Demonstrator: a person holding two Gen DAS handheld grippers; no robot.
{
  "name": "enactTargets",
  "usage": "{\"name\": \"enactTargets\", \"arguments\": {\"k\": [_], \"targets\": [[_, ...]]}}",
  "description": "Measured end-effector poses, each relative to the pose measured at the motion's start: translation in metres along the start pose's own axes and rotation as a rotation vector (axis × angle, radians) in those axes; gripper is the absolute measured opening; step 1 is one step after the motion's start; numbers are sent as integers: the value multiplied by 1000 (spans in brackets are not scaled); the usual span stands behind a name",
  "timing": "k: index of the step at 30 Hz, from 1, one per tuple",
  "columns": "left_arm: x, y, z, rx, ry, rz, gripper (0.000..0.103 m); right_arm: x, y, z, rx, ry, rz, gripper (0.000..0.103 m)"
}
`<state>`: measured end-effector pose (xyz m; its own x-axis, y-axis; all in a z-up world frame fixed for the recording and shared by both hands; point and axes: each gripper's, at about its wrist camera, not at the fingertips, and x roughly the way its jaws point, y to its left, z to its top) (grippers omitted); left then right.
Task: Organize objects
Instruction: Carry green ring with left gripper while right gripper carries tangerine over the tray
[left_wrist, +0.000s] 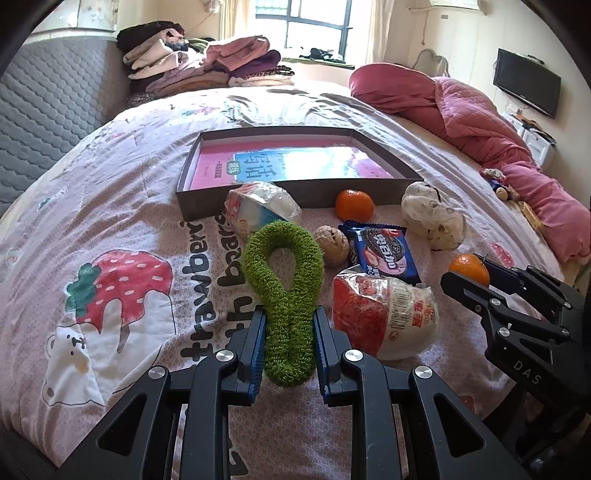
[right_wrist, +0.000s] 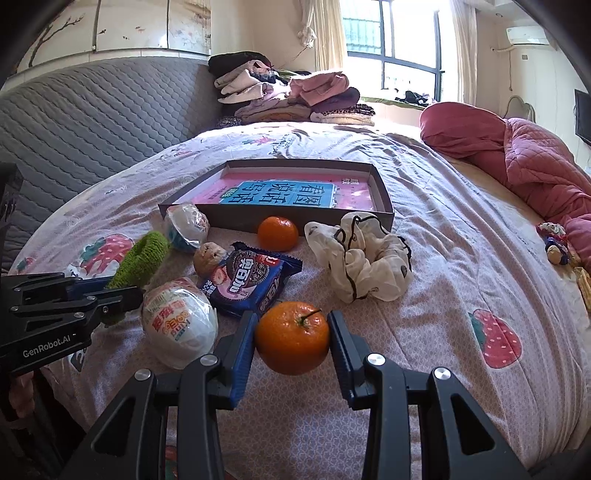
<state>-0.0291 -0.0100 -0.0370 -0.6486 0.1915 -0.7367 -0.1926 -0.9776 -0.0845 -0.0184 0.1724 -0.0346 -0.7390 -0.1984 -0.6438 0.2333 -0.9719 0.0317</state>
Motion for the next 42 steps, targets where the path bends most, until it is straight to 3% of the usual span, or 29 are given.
{"name": "enactTargets", "arguments": {"k": [17, 42], "targets": [[-16, -3, 31, -10, -65, 15, 24, -6, 9, 38, -42, -78, 33, 39], [33, 22, 111, -14, -63, 9, 24, 42, 2, 103, -59, -83, 54, 39]]}}
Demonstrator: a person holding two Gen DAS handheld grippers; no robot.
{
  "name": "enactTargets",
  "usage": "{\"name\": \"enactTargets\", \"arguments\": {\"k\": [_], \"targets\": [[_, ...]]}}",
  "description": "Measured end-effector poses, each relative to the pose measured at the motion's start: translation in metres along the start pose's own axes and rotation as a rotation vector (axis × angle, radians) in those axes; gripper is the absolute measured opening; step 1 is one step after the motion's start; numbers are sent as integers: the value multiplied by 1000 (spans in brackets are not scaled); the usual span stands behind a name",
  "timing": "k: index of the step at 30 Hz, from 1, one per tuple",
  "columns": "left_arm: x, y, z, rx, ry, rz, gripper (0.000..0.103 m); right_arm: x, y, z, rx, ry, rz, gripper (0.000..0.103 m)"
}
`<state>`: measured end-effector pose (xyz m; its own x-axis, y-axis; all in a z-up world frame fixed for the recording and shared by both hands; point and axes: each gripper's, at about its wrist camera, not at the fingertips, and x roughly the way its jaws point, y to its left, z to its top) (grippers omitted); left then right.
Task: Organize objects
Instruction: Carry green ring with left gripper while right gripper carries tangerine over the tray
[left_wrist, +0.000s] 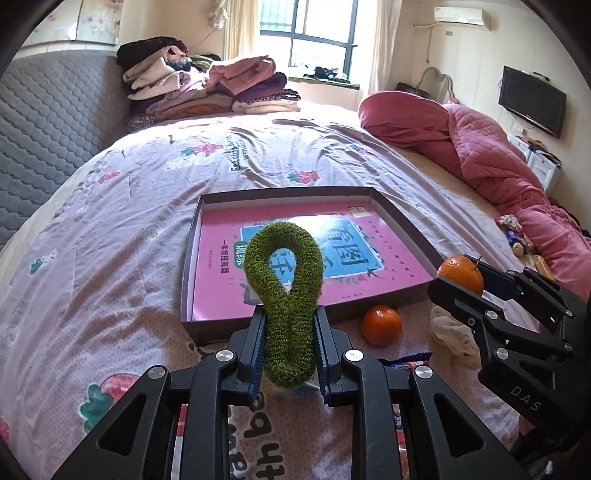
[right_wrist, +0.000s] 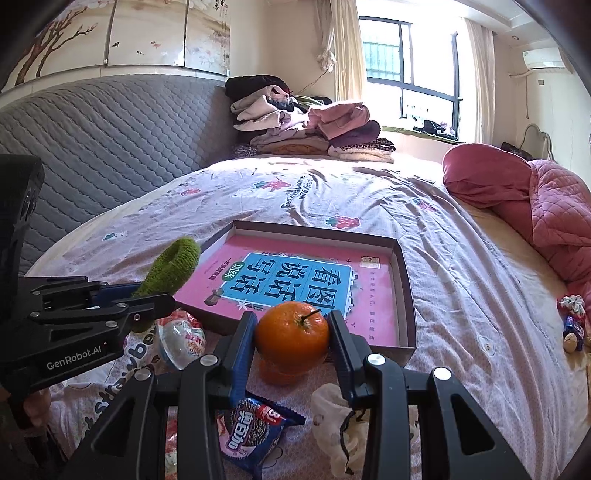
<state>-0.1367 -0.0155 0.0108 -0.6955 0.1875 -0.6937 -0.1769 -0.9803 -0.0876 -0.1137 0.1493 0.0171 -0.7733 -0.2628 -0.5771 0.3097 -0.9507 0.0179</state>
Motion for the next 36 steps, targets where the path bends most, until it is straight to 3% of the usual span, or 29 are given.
{"name": "enactTargets", "arguments": {"k": [15, 29, 36], "targets": [[54, 18, 25, -22, 66, -3, 24, 60, -33, 29, -15, 112, 16, 39], [104, 41, 32, -75, 159, -17, 24, 119, -53, 17, -4, 280, 1, 39], [117, 40, 26, -58, 192, -7, 25, 127, -53, 11, -15, 301, -17, 39]]}}
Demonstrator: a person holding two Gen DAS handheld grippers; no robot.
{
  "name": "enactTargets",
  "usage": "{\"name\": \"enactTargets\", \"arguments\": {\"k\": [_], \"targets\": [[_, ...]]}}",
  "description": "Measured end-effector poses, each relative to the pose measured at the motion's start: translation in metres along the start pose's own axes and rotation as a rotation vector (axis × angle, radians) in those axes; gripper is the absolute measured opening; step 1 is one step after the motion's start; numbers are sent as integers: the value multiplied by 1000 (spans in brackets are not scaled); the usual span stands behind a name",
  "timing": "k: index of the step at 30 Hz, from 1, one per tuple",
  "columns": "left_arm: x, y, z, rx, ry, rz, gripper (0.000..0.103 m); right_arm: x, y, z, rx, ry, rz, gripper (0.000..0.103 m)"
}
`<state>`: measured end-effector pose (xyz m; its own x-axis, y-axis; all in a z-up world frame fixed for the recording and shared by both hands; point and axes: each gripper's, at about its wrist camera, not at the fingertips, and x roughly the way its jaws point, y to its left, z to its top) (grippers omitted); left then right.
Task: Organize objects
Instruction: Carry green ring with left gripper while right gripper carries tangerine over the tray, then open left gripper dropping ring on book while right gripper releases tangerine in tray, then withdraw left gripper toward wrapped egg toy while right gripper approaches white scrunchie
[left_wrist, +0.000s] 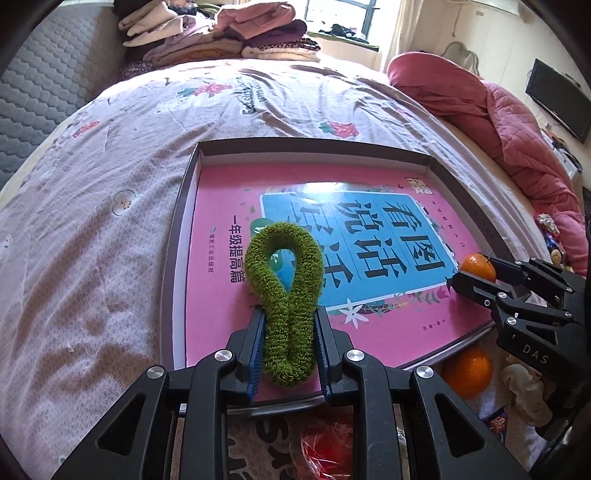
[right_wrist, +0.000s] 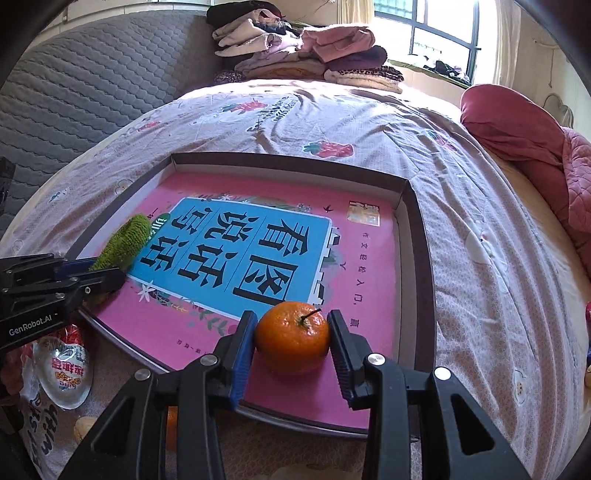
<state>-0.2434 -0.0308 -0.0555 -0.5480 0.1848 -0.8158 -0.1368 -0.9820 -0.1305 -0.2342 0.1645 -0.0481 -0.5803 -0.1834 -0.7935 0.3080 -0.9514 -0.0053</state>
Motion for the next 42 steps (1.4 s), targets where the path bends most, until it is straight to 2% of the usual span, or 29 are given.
{"name": "enactTargets", "arguments": {"k": [8, 14, 18, 26, 32, 36, 42], "targets": [[0, -5, -1, 40, 0, 35, 34, 0, -1, 1, 1, 8, -29, 40], [-3, -4, 0, 28, 1, 50, 50, -7, -2, 3, 9, -9, -36, 40], [-8, -3, 2, 18, -11, 55, 56, -14, -2, 5, 7, -32, -34, 43], [-28, -10, 4, 30, -62, 57, 58, -31, -1, 9, 7, -69, -38, 45], [-54, -17, 4, 32, -115, 57, 59, -56, 6, 13, -2, -135, -36, 45], [-74, -23, 1, 36, -145, 53, 67, -76, 10, 14, -5, -188, -30, 45], [-105, -32, -6, 27, -197, 42, 71, -111, 16, 12, -10, -272, -23, 47]]}}
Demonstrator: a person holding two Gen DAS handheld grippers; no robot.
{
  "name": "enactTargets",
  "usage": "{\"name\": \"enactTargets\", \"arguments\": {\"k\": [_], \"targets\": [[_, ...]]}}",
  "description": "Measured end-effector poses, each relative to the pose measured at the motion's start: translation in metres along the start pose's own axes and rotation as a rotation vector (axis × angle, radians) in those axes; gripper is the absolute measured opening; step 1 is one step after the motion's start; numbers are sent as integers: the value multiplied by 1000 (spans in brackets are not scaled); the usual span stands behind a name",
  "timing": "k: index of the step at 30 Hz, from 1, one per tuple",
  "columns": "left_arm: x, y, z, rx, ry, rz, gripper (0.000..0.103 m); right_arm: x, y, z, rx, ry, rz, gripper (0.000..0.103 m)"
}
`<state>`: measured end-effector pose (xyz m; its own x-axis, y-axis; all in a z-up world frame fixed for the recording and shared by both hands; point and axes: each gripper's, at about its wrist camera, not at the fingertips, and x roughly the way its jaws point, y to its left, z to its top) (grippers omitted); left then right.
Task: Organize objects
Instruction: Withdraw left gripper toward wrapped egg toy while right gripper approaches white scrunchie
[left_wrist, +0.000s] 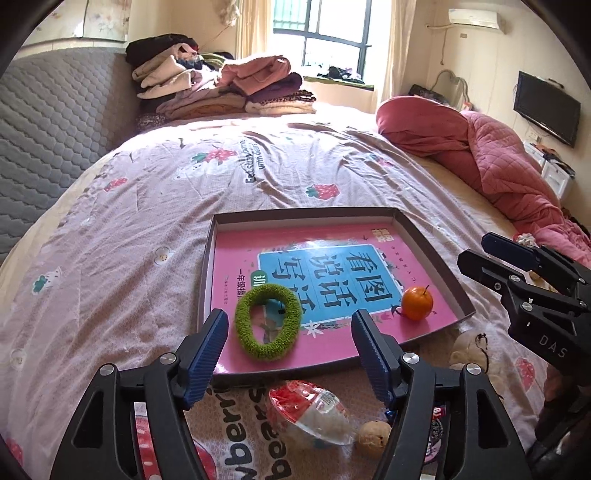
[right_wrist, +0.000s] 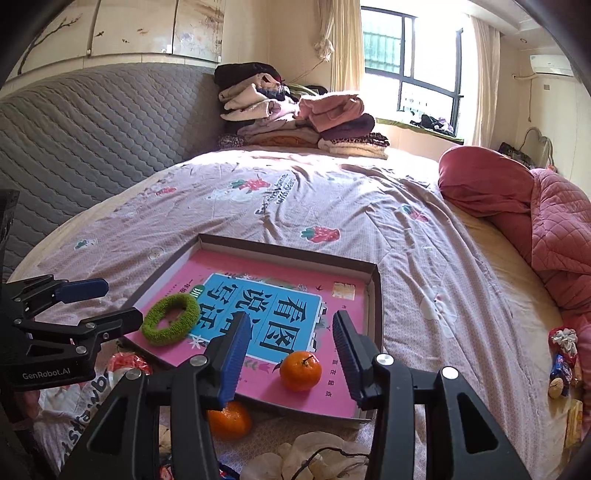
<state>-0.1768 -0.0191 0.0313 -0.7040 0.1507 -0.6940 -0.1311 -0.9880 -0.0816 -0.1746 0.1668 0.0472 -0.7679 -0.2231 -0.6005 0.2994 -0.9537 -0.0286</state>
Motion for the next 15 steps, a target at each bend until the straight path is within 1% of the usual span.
{"name": "enactTargets", "arguments": {"k": [2, 5, 9, 15], "targets": [[-10, -4, -1, 4, -15, -4, 72, -11, 1, 1, 3, -25, 9, 47], [-23, -9, -4, 5, -37, -13, 73, -28, 2, 1, 13, -58, 18, 51], [-37, -16, -12, 4, -45, -30, 74, -47, 0, -2, 26, -93, 17, 52], [-55, -21, -27, 4, -50, -43, 74, -67, -5, -13, 44, -113, 14, 52]]}}
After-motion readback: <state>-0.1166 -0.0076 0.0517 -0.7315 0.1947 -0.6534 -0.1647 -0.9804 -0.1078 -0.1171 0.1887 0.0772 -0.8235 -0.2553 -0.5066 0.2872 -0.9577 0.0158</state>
